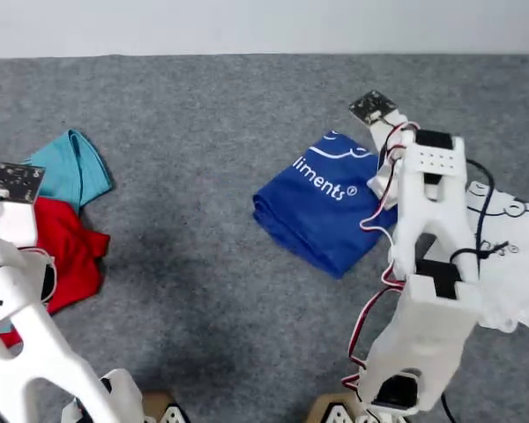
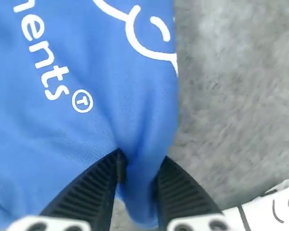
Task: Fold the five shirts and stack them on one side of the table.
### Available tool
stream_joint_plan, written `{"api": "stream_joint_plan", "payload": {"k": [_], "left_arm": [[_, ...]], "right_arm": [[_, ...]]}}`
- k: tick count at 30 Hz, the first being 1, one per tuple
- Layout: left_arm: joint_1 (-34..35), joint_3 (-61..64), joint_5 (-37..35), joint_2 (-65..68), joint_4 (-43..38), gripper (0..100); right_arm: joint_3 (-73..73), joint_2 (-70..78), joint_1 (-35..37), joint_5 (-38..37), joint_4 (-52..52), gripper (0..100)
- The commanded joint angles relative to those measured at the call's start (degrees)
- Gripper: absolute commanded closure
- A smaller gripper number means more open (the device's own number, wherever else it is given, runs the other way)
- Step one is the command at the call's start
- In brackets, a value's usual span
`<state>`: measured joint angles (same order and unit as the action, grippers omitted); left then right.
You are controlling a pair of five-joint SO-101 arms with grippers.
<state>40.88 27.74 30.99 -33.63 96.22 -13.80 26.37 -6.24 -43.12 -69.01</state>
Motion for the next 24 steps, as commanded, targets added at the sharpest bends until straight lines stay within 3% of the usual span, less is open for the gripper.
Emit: {"api": "stream_joint_plan", "payload": {"k": [1,3,7,11,15,18,24], "left_arm": [[0.26,-0.48,1.05,-1.49,0.53,99],[0.26,-0.48,1.05,-1.49,0.53,99],[0.26,-0.22,1.05,-1.49,0.53,99],[0.26,-0.13,1.05,-1.49,0.53,99],[0.18,-0.13,1.05,-1.49,0.53,99],[0.09,-0.13,1.05,-1.41,0.53,99],[0.09,-0.13,1.05,-1.23,0.53,99]], "right_arm": [[-7.12,-0.75,-0.84,4.04,-3.21,81.9],[-10.46,-0.75,-1.10,9.05,-5.49,78.3],[-15.82,-0.75,-0.40,11.60,-13.23,78.1],[-20.48,-0.75,0.92,20.66,-22.99,78.3],[-20.57,-0.48,4.53,28.13,-34.33,84.2],[-18.81,-0.75,5.76,36.04,-33.63,92.0],[-18.55,-0.31,8.92,53.36,-33.54,91.9]]}}
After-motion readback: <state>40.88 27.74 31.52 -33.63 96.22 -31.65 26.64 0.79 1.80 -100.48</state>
